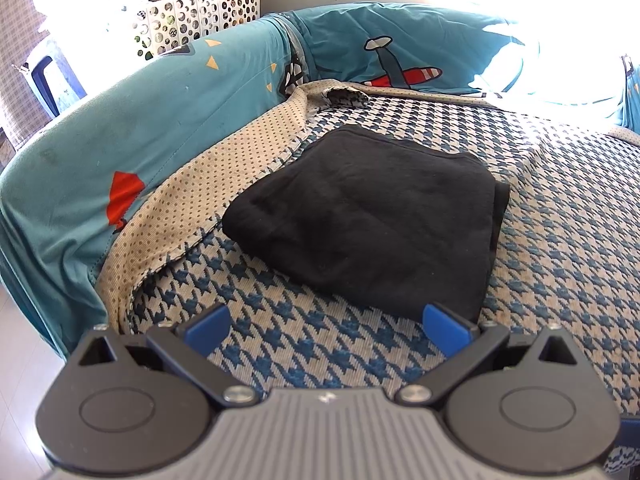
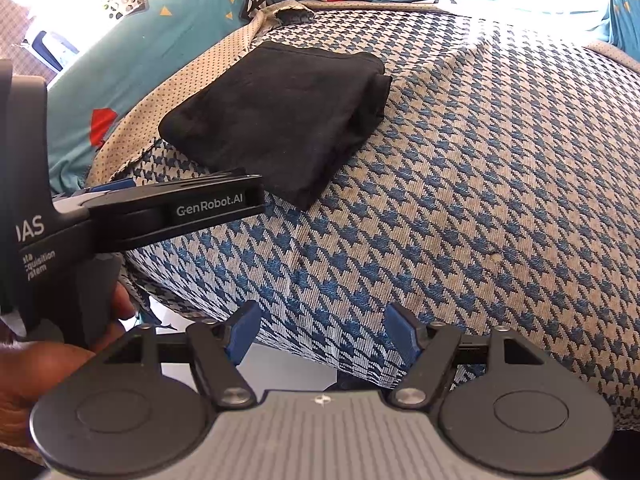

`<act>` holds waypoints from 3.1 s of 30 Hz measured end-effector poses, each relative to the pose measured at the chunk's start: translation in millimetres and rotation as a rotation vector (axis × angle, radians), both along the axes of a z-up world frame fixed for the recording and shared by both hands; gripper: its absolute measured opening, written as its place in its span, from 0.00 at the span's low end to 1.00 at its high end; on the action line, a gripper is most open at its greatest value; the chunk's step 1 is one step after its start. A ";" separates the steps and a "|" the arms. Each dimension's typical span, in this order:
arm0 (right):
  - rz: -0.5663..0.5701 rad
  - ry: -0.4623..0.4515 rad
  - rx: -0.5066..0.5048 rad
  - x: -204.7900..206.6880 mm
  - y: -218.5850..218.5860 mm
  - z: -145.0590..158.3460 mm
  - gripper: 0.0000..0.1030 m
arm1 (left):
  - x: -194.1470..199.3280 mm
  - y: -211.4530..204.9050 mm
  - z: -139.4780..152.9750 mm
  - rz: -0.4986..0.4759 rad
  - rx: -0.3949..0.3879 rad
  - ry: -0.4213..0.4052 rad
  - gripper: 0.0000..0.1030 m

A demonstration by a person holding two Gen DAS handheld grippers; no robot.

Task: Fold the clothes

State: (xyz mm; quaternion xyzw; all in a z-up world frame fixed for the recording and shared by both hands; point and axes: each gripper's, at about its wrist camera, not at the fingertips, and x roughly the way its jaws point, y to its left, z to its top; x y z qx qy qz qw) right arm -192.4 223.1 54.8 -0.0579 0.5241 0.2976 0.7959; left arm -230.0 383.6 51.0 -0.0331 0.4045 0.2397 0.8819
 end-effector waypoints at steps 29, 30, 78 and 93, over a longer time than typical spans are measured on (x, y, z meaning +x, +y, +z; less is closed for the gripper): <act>-0.001 -0.003 0.002 -0.7 1.5 0.9 0.66 | -0.4 -1.9 -0.2 0.002 0.002 -0.002 1.00; -0.001 -0.003 0.002 -0.9 1.6 0.9 0.66 | -0.4 -1.8 -0.2 0.004 0.002 -0.002 1.00; -0.004 -0.030 0.007 -0.5 -1.7 4.3 0.66 | 0.1 12.4 -1.8 0.110 -0.016 0.014 1.00; -0.050 -0.030 0.016 15.3 -23.1 6.1 0.66 | 16.2 -0.5 0.3 0.085 -0.034 0.018 1.00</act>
